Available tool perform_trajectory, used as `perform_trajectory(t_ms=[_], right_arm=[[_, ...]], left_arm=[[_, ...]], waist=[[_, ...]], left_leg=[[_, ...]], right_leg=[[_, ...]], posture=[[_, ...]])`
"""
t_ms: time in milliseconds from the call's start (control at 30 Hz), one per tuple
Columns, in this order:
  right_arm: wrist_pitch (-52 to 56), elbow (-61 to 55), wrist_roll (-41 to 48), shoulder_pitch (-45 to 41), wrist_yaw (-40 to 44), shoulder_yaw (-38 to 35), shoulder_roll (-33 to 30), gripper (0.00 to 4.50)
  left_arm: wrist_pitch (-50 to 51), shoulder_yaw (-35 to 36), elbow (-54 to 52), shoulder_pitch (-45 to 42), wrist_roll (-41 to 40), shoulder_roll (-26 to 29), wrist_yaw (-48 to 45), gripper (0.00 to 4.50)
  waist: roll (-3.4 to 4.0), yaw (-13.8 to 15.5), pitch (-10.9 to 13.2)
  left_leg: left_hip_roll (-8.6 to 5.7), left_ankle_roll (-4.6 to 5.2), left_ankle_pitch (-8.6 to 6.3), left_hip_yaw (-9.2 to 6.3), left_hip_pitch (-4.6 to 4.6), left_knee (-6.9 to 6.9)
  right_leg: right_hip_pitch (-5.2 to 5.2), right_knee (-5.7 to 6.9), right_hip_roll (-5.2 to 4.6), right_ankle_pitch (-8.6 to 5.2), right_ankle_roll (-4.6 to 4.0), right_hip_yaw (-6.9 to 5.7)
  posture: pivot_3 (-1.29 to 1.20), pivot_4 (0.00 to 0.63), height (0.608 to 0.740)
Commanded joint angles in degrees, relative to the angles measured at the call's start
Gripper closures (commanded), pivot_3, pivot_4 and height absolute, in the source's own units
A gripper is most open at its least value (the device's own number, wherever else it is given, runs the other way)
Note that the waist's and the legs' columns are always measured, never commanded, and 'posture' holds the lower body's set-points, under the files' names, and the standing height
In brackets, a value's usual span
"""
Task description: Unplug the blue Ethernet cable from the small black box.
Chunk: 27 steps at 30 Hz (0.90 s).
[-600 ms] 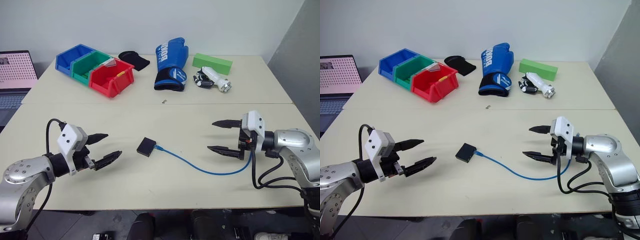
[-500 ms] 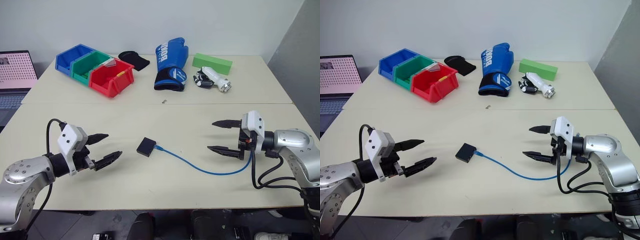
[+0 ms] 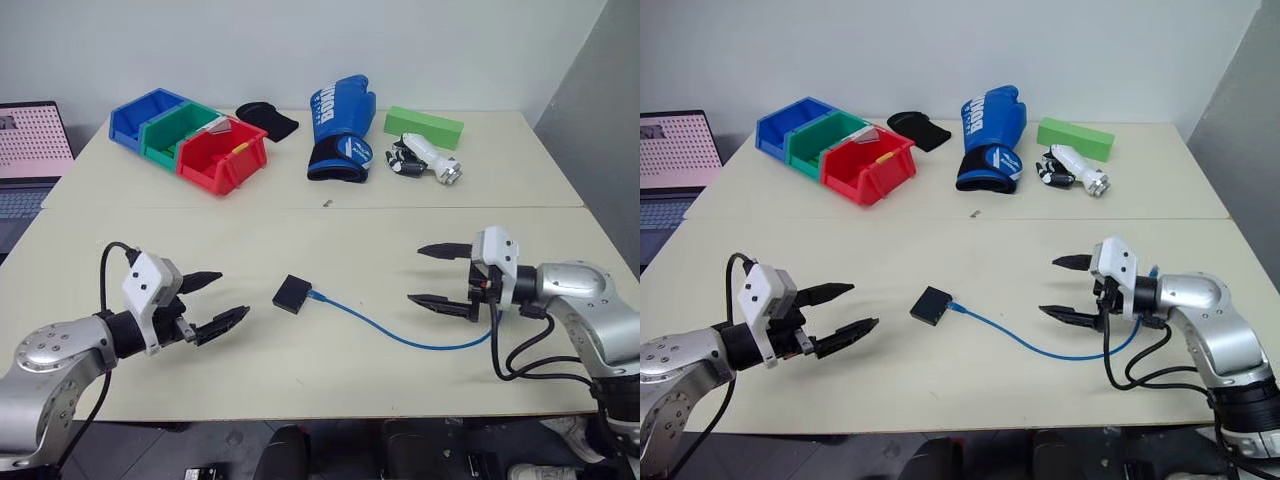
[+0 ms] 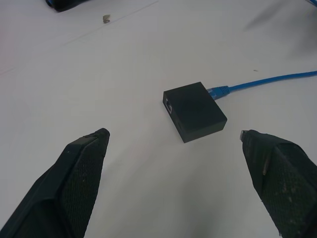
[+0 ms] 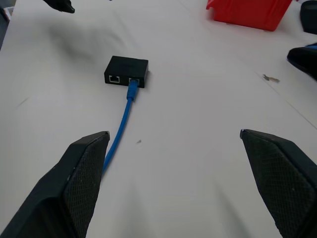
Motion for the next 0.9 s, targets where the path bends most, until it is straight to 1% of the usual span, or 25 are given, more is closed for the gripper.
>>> perform_trajectory(t_ms=[33, 133, 200, 333, 467, 567, 733, 767, 800, 900], right_arm=[[-0.99, -0.90, -2.72, -1.78, -3.27, 3.25, 3.76, 0.01], [-2.44, 2.23, -7.73, -2.56, -7.10, 8.54, 9.44, 0.01], [-1.46, 4.53, -10.71, -3.40, -9.57, 11.28, 12.22, 0.01], [-5.37, 11.11, -15.55, -4.16, -13.01, 15.72, 18.42, 0.01], [-7.32, 16.91, -18.25, -5.54, -16.61, 17.70, 24.43, 0.01], [-7.97, 18.90, -19.31, -5.84, -17.21, 18.08, 26.35, 0.01], [-8.45, 19.42, -20.91, -5.64, -16.65, 19.14, 26.58, 0.01], [-8.32, 19.30, -21.18, -5.65, -16.48, 19.35, 26.63, 0.39], [-8.06, 19.20, -21.39, -5.73, -16.39, 19.52, 26.70, 0.49], [-6.61, 19.51, -21.75, -6.40, -16.35, 19.75, 26.94, 1.33]], left_arm=[[-2.85, -0.19, -0.44, 0.04, 0.06, 0.30, -2.71, 0.00], [-2.84, -0.95, -1.09, 1.63, -0.33, 2.39, -6.75, 0.00], [-2.74, -1.22, -0.92, 2.72, -0.04, 3.92, -9.09, 0.00], [-2.85, -0.89, 0.78, 2.68, 0.23, 5.57, -11.25, 0.00], [-2.49, -1.13, 2.27, 1.03, 0.44, 6.24, -11.81, 0.00], [-1.82, -1.15, 2.45, 0.45, 0.29, 6.19, -11.81, 0.00], [-1.50, -1.31, 3.22, 0.10, 0.56, 5.49, -11.16, 0.00], [-1.60, -1.39, 3.33, -0.04, 0.62, 5.24, -10.93, 0.00], [-1.49, -1.41, 3.43, -0.21, 0.51, 4.94, -10.61, 0.00], [-1.62, -1.76, 4.10, -0.74, 0.82, 4.59, -10.21, 0.00]], waist=[[0.00, -0.05, 0.00], [0.00, -0.07, 0.00], [0.01, -0.14, 0.00], [0.03, 0.03, 0.02], [0.03, -0.07, 0.02], [0.03, -0.11, 0.02], [0.03, -0.10, 0.01], [0.03, -0.10, 0.01], [0.03, -0.11, 0.01], [0.02, -0.15, 0.01]], left_leg=[[0.01, 0.00, 0.00, 0.01, 0.00, 0.00], [0.00, 0.00, 0.00, 0.01, -0.02, 0.00], [0.00, -0.01, 0.00, 0.03, 0.00, -0.02], [-0.04, -0.01, 0.00, 0.02, -0.04, -0.03], [-0.05, -0.01, 0.00, 0.03, -0.03, -0.02], [-0.03, -0.01, 0.00, 0.03, -0.02, -0.03], [-0.02, -0.01, 0.00, 0.02, -0.02, -0.03], [-0.02, -0.01, 0.00, 0.02, -0.01, -0.03], [-0.02, -0.01, 0.00, 0.02, -0.01, -0.03], [-0.03, -0.01, 0.00, 0.02, 0.01, -0.03]], right_leg=[[-0.01, 0.01, 0.00, 0.00, 0.00, 0.01], [-0.04, 0.02, 0.00, 0.00, 0.00, 0.00], [-0.05, 0.02, 0.01, 0.00, 0.00, 0.02], [-0.09, 0.02, 0.03, -0.01, -0.01, -0.01], [-0.09, 0.05, 0.03, -0.01, -0.01, -0.01], [-0.11, 0.06, 0.08, -0.01, -0.01, -0.01], [-0.11, 0.06, 0.07, 0.00, -0.01, -0.01], [-0.11, 0.07, 0.07, -0.01, -0.01, -0.01], [-0.11, 0.08, 0.07, -0.01, -0.01, -0.01], [-0.10, 0.09, 0.08, 0.00, -0.01, -0.01]], posture=[[0.00, 0.150, 0.740], [0.00, 0.150, 0.740], [0.00, 0.150, 0.740], [0.00, 0.150, 0.740], [0.00, 0.150, 0.740], [0.00, 0.150, 0.740], [0.00, 0.150, 0.740], [0.00, 0.150, 0.740], [0.00, 0.150, 0.740], [0.00, 0.150, 0.740]])
